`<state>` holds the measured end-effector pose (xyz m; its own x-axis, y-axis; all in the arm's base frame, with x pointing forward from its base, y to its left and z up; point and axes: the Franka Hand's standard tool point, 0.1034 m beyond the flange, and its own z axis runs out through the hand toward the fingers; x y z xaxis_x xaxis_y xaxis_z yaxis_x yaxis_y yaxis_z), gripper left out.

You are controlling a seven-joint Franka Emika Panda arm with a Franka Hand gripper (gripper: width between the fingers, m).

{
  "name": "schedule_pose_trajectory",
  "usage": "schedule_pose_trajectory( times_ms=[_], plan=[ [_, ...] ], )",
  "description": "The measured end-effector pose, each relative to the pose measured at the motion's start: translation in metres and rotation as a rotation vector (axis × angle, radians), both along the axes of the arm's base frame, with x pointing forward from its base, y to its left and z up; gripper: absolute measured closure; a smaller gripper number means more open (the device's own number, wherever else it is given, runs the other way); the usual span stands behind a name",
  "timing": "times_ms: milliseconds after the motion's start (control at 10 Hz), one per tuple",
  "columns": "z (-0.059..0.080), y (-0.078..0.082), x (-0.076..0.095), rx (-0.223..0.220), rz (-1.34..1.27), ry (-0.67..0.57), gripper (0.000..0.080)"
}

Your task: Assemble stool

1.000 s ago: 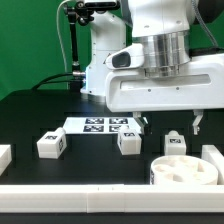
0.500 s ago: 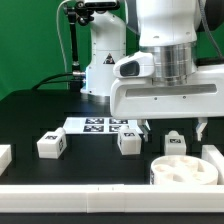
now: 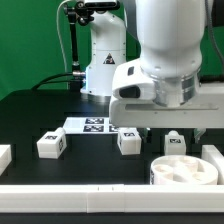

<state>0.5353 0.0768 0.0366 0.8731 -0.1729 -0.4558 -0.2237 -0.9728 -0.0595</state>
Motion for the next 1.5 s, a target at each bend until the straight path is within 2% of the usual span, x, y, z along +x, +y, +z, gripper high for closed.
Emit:
schedule_pose_trajectory(
  times_ms=[400,700,900,1200,1400,1500],
  plan=[
    [0.004,0.008,0.003,0.065,0.043,0.289,0.0151],
    [-0.002,0.004,-0.003,0.095,0.07,0.482,0.0151],
    [-0.009,0.003,0.002,0.095,0.067,0.483,0.0151],
    [-0.016,0.007,-0.001,0.094,0.07,0.486,0.0151],
    [-0.027,0.01,-0.001,0.089,0.071,0.455,0.0151],
    [-0.029,0.01,-0.003,0.087,0.069,0.449,0.0177]
  ],
)
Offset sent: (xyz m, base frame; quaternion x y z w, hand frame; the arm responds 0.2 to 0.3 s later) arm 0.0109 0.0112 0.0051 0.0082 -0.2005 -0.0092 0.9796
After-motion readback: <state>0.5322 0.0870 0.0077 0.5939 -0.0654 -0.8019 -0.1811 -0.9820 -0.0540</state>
